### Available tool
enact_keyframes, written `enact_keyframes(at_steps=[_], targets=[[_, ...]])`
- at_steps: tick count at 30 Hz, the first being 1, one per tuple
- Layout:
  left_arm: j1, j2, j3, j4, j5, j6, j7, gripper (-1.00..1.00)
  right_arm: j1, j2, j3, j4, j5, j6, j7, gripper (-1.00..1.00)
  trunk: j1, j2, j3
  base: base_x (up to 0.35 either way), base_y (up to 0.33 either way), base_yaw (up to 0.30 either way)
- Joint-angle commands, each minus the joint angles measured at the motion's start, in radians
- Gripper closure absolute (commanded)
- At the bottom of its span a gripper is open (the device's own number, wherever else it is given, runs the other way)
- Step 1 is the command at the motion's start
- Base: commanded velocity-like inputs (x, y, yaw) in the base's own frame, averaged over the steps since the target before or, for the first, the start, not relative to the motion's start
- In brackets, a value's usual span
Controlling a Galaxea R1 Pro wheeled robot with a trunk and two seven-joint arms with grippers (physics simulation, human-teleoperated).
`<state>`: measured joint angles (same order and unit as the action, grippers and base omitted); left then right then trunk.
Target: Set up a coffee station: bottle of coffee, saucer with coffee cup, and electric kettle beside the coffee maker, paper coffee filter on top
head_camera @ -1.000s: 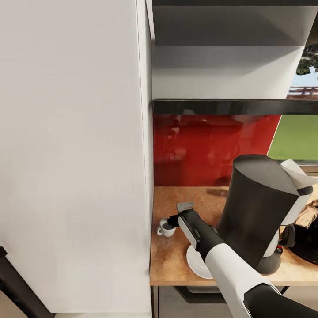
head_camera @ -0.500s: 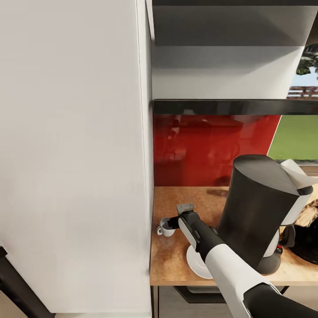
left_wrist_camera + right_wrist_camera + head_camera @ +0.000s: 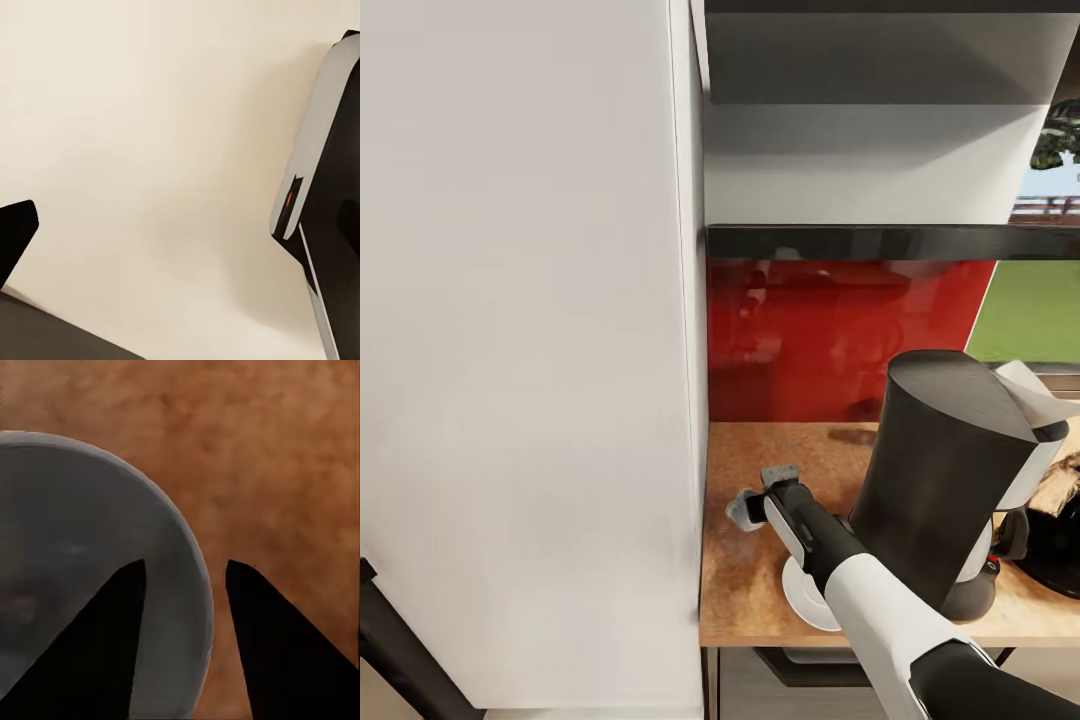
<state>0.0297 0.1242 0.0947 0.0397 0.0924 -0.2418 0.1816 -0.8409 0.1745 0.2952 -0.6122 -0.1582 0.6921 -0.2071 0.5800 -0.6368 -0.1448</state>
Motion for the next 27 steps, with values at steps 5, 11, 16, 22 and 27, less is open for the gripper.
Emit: enact_keyframes(at_steps=[5, 11, 16, 22, 27], targets=[[0.007, 0.001, 0.009, 0.002, 0.005, -0.007, -0.003, -1.00, -0.001, 0.000, 0.003, -0.003, -0.011, 0.003, -0.008, 1.00, 0.000, -0.001, -0.001, 0.000, 0.000, 0.000], [0.009, 0.001, 0.010, 0.002, 0.006, -0.007, -0.003, -1.00, -0.001, 0.000, 0.004, -0.002, -0.011, 0.003, -0.008, 1.00, 0.000, -0.001, -0.001, 0.000, 0.000, 0.000], [0.010, 0.002, 0.010, 0.002, 0.006, -0.007, -0.004, -1.00, -0.001, 0.000, 0.004, -0.005, -0.011, 0.003, -0.008, 1.00, 0.000, -0.001, -0.001, 0.000, 0.000, 0.000], [0.010, 0.002, 0.010, 0.002, 0.006, -0.007, -0.004, -1.00, -0.001, 0.000, 0.004, -0.007, -0.011, 0.003, -0.009, 1.00, 0.000, -0.001, -0.001, 0.000, 0.000, 0.000], [0.010, 0.002, 0.010, 0.002, 0.006, -0.007, -0.005, -1.00, -0.001, 0.000, 0.003, -0.011, -0.011, 0.003, -0.009, 1.00, 0.000, -0.001, -0.001, 0.000, 0.000, 0.000]])
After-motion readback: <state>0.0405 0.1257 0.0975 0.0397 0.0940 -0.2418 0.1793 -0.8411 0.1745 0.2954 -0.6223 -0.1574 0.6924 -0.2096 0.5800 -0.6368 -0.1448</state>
